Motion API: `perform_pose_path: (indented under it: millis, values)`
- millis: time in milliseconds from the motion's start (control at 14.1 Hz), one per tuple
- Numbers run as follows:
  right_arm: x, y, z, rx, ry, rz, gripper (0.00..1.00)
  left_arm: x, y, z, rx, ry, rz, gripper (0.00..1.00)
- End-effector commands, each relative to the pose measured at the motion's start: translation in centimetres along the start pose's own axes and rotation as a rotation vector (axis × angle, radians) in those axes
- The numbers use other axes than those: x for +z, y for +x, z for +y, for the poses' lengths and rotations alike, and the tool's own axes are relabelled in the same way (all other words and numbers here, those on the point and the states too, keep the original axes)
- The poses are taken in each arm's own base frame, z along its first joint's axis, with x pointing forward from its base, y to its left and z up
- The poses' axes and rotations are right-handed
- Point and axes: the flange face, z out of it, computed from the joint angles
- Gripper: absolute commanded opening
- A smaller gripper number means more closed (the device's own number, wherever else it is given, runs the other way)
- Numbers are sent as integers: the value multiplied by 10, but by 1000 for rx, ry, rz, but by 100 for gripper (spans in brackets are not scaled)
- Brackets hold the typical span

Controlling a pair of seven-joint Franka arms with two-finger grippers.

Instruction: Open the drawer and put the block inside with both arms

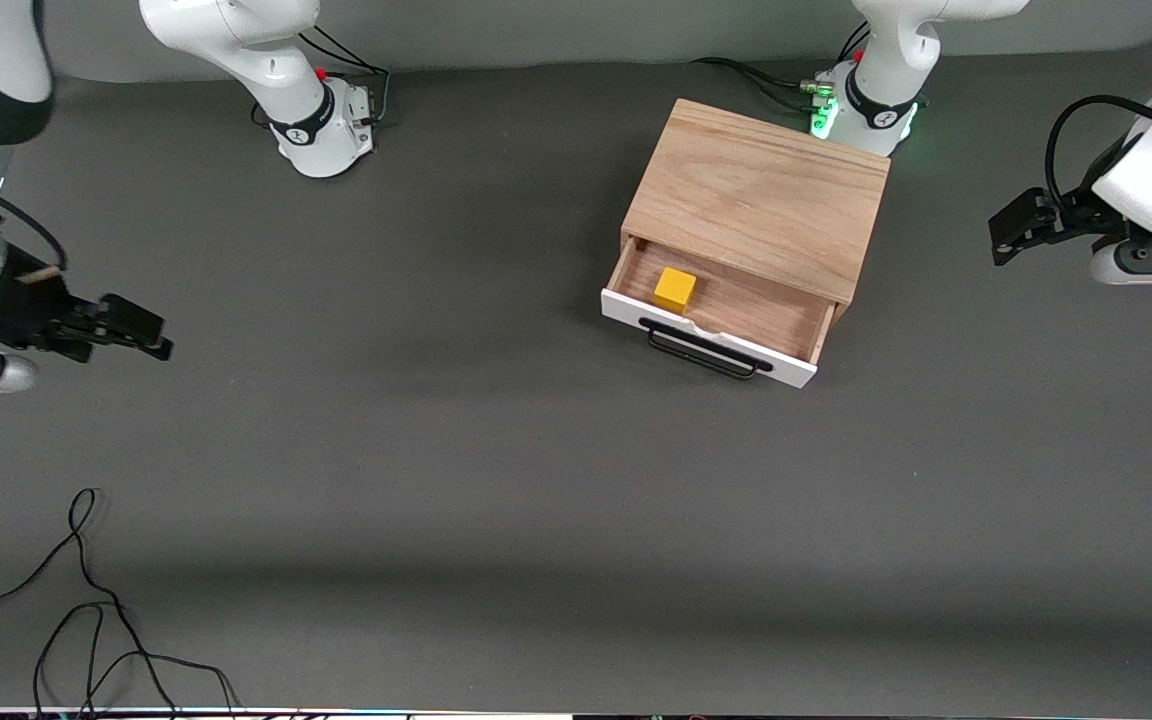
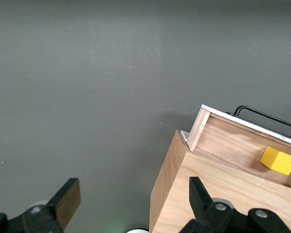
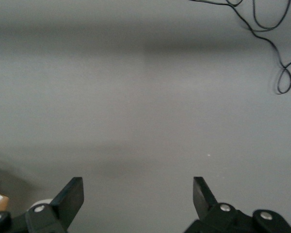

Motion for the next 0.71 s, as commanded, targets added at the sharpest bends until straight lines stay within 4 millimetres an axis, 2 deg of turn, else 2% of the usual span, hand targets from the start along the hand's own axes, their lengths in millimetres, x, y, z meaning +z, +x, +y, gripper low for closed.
perform_pose_path:
  millis: [0,71,142,213,355,640]
  values:
    - [9,-7,7,-23,10,-23,100,-2,-4,-3,8,-7,18,100]
    - [22,0,6,-8,6,-36,100,-2,-4,-3,8,-7,18,100]
    - [26,0,5,19,3,-26,100,-2,-4,-1,11,-7,21,100]
    - [36,-11,6,39,2,-31,100,-2,-4,-1,8,-7,21,100]
    - [30,-29,-1,12,-34,6,100,-2,-3,-2,6,-7,21,100]
    - [23,-28,-2,-15,-45,10,100,-2,-3,-1,8,-7,22,100]
